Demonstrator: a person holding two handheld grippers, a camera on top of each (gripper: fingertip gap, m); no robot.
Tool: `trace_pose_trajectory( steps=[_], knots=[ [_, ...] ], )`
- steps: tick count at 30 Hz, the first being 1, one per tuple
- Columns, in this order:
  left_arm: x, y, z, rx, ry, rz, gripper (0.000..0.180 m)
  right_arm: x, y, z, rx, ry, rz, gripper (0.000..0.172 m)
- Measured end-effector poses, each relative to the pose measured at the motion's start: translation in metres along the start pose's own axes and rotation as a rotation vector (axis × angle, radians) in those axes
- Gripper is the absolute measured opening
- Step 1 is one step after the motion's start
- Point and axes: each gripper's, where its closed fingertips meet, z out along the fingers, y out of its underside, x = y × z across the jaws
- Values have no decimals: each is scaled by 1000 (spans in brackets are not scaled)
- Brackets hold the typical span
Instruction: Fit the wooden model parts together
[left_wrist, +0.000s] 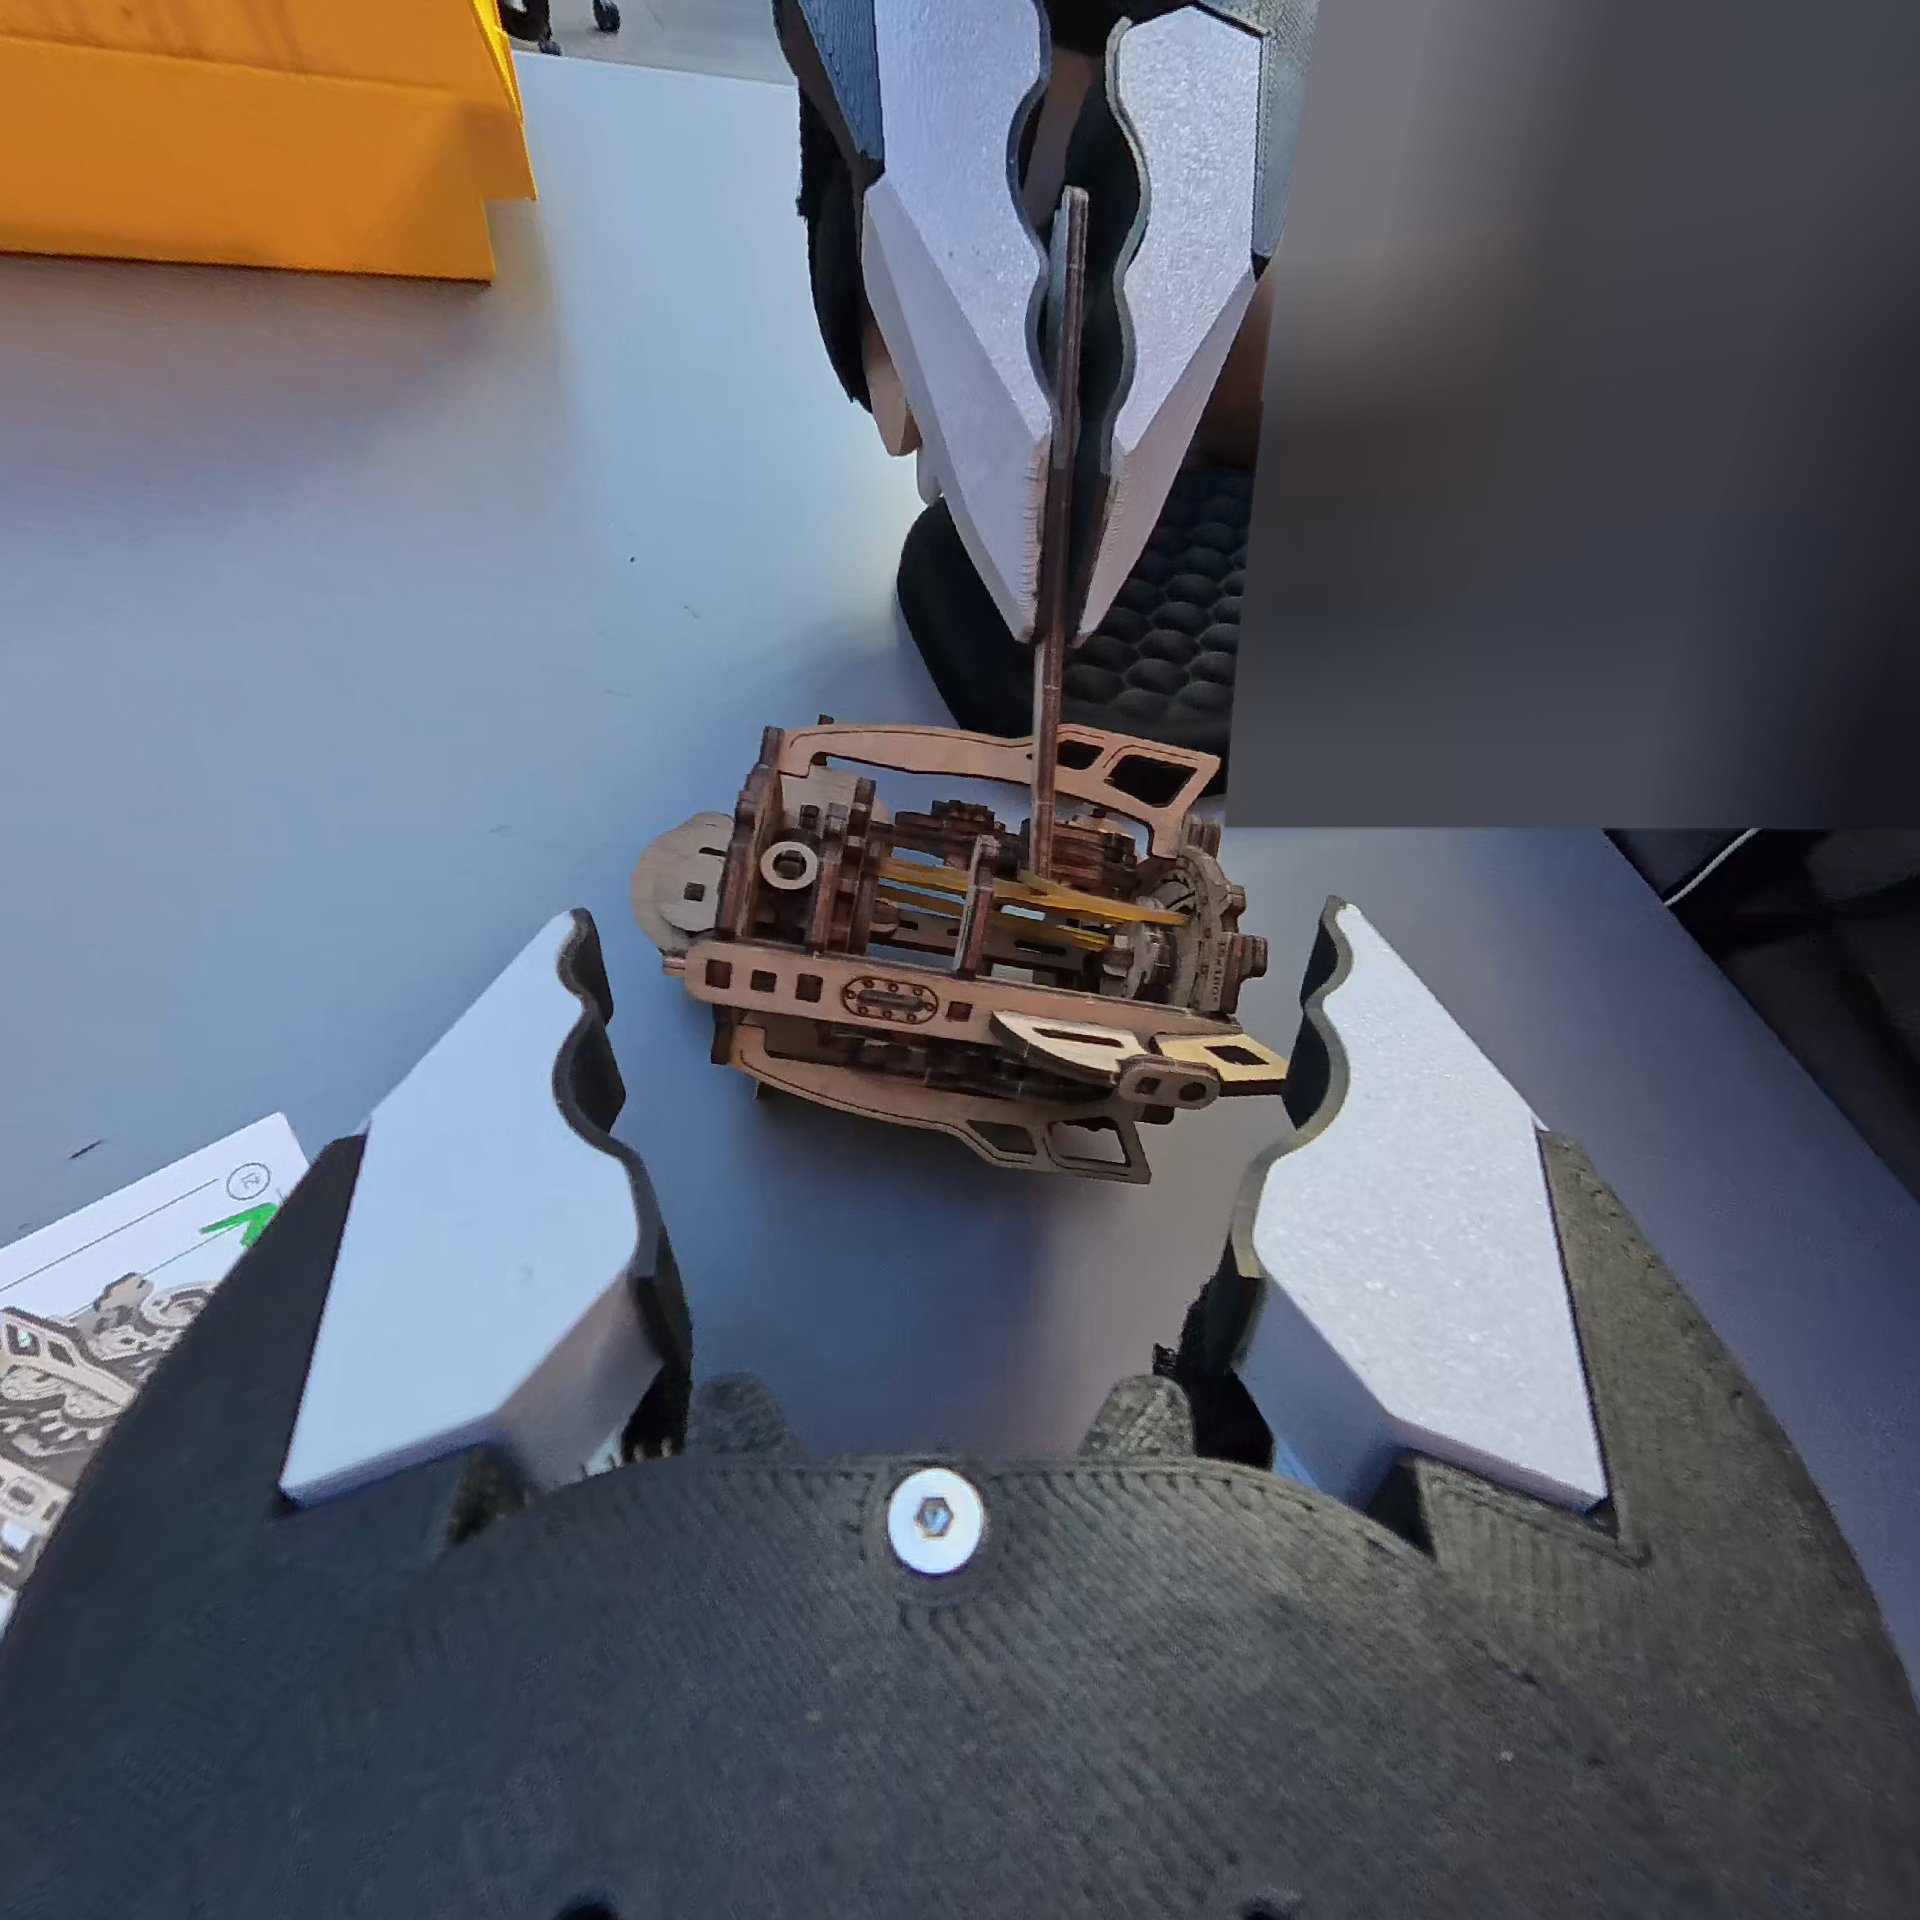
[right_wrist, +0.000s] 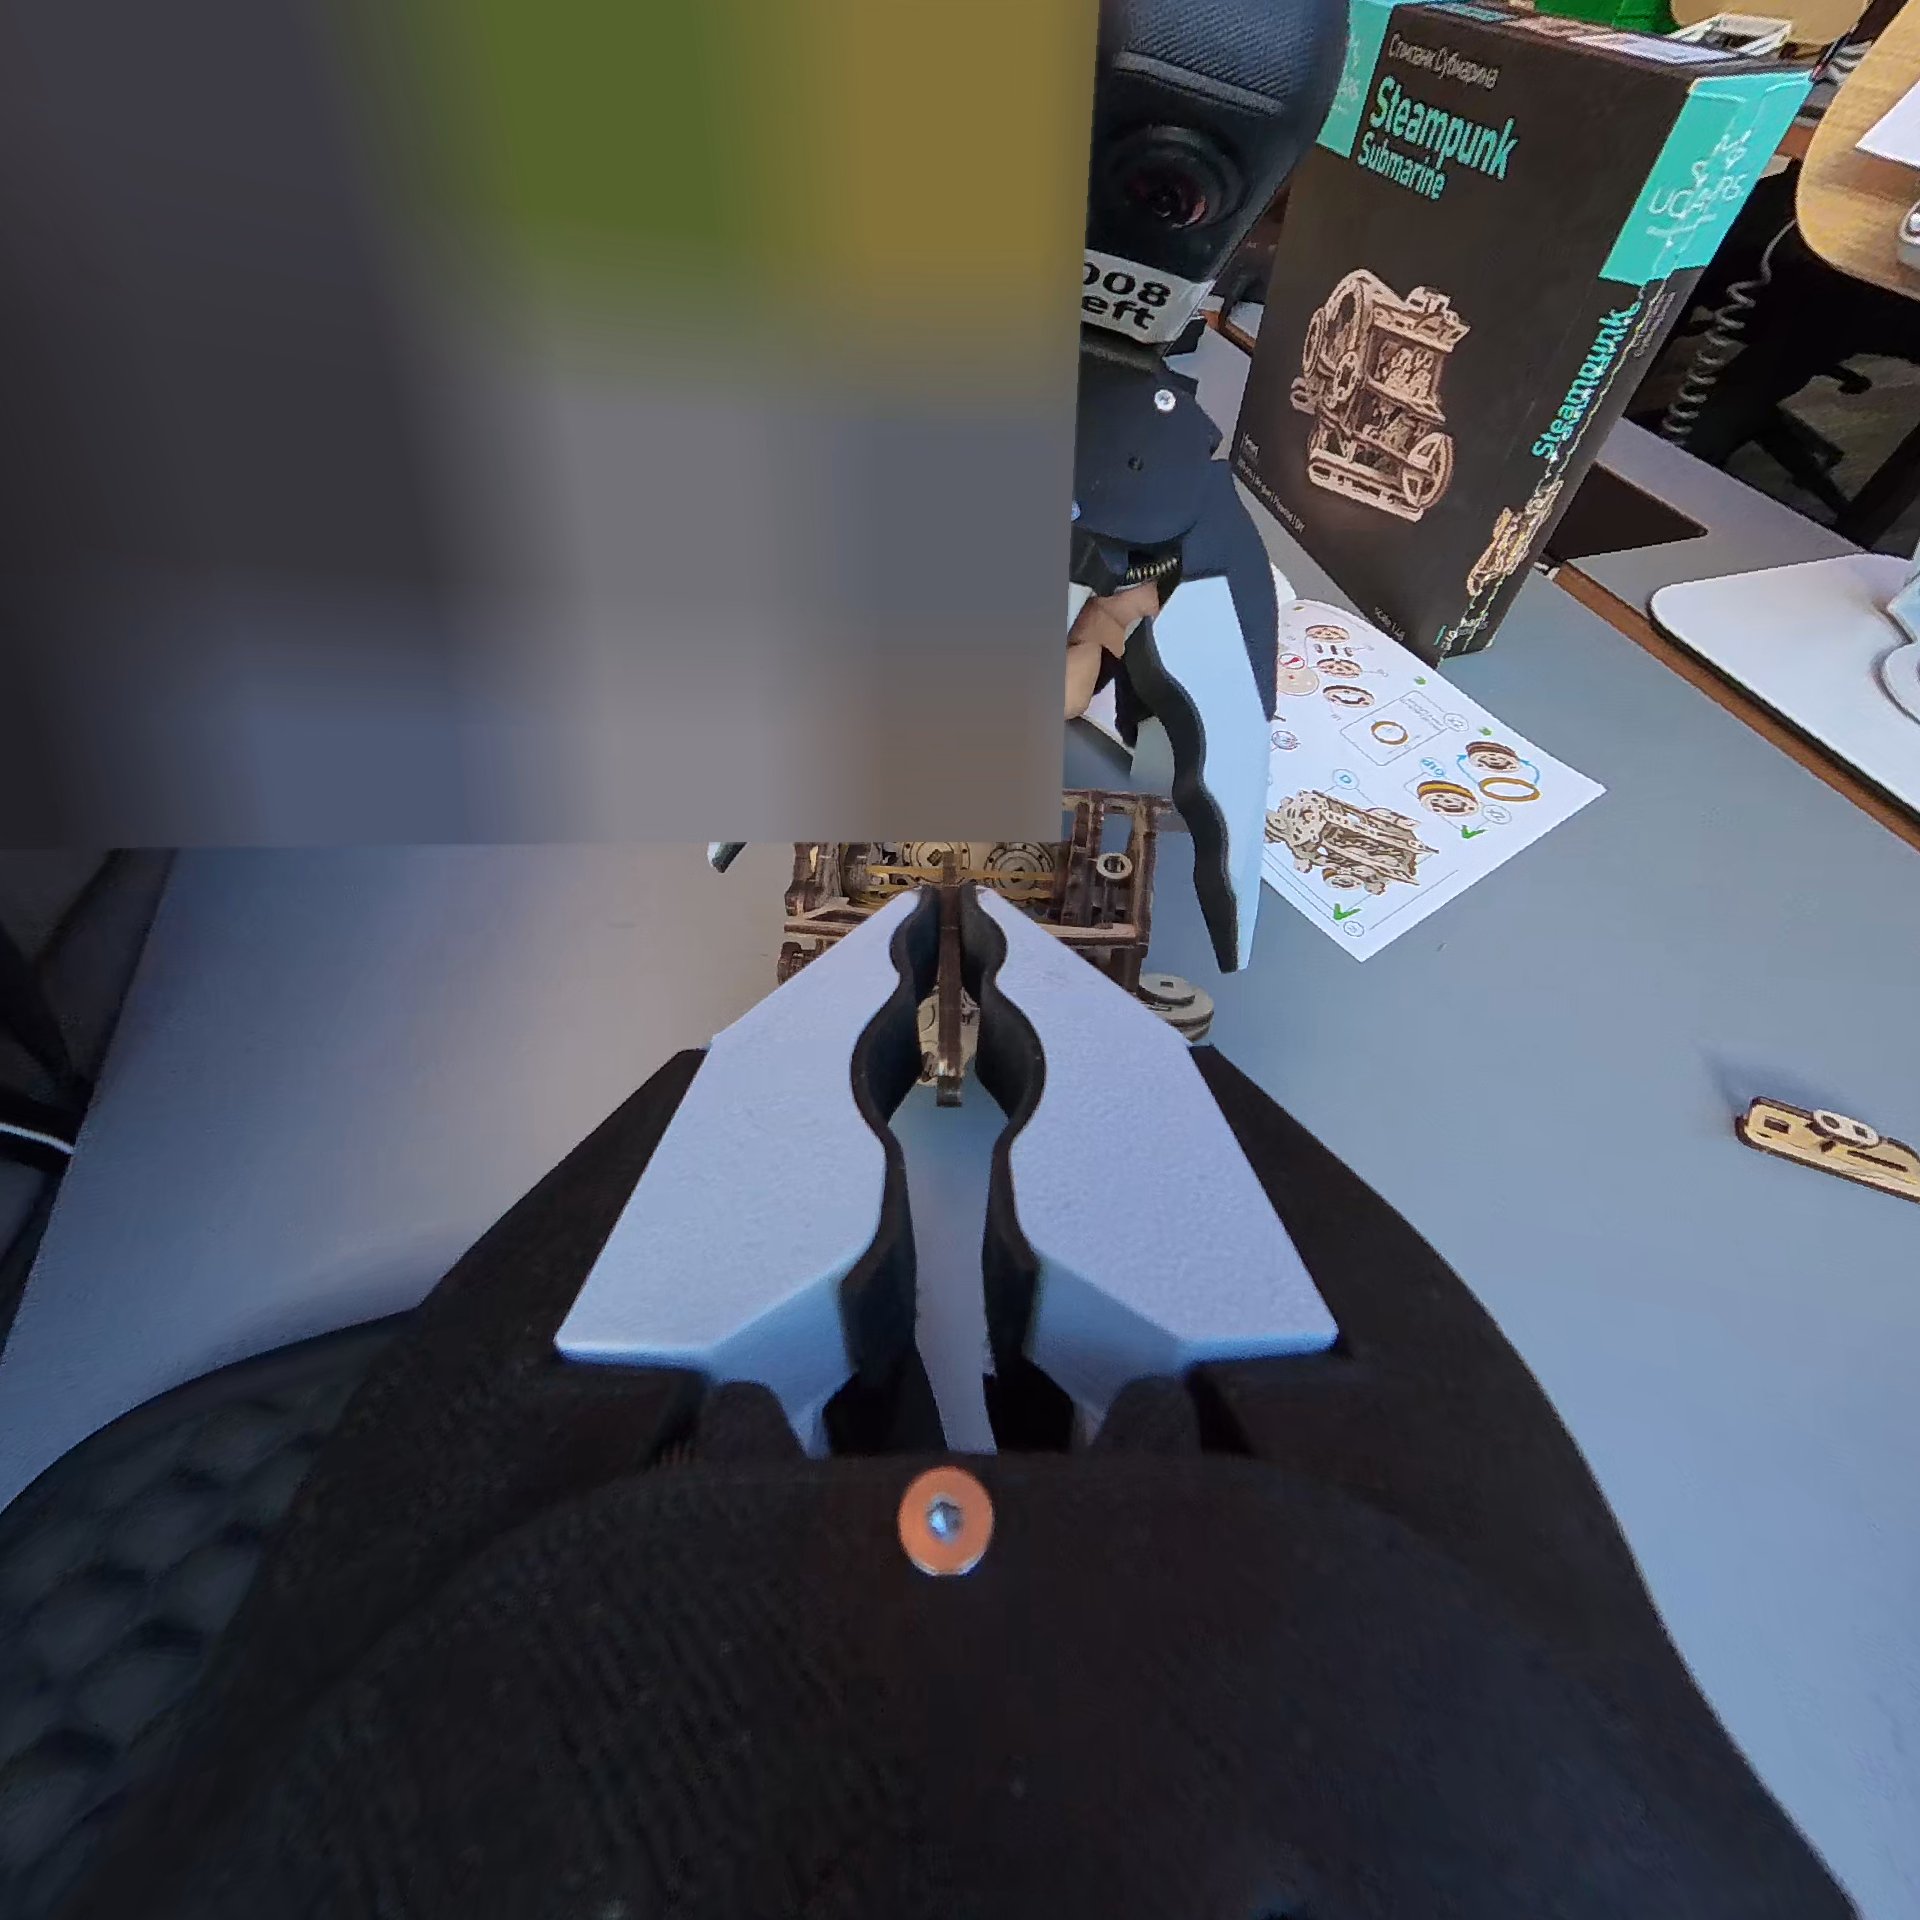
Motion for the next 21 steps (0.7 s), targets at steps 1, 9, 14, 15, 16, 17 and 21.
trace_pose_trajectory(
  steps=[1,9,14,15,16,17,21],
  knots=[
    [1,1,0,-5,1,2,131,0,0,0,0,-1,2,1],
    [7,1,6,6,28,-17,131,1,4,3,-16,5,0,1],
    [4,0,7,19,8,-22,122,4,5,2,-11,11,10,1],
    [4,0,7,18,7,-23,121,5,5,1,-6,15,12,0],
    [4,0,7,19,6,-22,121,5,5,1,-5,11,17,1],
    [4,0,6,20,5,-23,120,5,5,1,-3,10,21,1],
    [6,0,6,20,20,-24,112,8,7,2,2,10,38,0]
  ],
)
